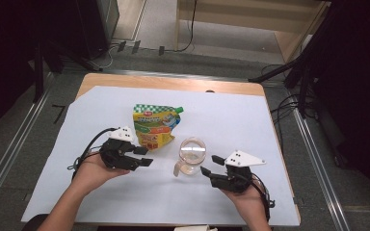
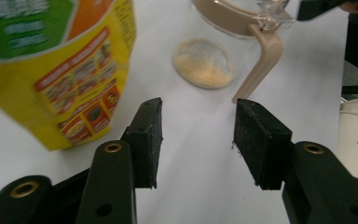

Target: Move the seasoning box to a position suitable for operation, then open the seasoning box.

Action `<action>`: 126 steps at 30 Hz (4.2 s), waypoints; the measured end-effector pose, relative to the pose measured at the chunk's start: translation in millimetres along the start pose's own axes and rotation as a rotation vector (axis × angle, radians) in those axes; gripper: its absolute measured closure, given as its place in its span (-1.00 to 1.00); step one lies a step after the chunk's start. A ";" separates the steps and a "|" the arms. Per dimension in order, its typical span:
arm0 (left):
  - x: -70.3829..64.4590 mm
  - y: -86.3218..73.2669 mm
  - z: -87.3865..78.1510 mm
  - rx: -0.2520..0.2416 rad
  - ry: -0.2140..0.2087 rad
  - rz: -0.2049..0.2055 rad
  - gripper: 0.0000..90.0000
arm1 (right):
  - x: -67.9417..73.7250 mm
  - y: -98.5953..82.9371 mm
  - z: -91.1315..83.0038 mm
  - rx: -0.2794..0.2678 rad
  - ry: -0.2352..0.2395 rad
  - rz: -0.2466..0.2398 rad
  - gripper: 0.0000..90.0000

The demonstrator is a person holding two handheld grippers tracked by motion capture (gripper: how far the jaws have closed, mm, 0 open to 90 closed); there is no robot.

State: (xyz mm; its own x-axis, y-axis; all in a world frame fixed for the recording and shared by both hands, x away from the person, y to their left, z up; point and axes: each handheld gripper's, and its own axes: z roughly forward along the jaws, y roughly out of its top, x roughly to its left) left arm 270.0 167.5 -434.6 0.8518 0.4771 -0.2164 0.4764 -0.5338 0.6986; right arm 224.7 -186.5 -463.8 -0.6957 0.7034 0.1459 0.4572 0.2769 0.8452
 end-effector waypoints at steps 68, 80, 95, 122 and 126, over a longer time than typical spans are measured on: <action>-64.8 29.6 89.8 0.041 -0.095 0.038 1.00 | -5.4 8.2 12.8 0.021 -0.001 0.055 1.00; -51.9 24.5 63.0 0.072 -0.150 0.057 0.72 | 7.6 2.9 -2.4 0.034 -0.003 0.051 1.00; -30.2 19.3 37.1 0.029 -0.128 0.066 0.11 | 41.3 -5.2 -14.7 0.048 0.061 0.034 1.00; -16.7 13.2 30.5 -0.013 -0.067 0.074 -0.08 | 63.2 -10.9 24.7 0.110 0.085 -0.007 1.00; -17.0 13.1 30.0 -0.008 -0.063 0.077 -0.08 | 62.1 -11.3 23.3 0.113 0.082 -0.008 1.00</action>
State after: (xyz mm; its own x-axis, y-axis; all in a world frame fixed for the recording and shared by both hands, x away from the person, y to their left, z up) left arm 268.3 131.5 -442.2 0.8982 0.3893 -0.2040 0.4070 -0.5614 0.7205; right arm 189.3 -130.6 -476.3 -0.7405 0.6462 0.1845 0.5075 0.3578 0.7838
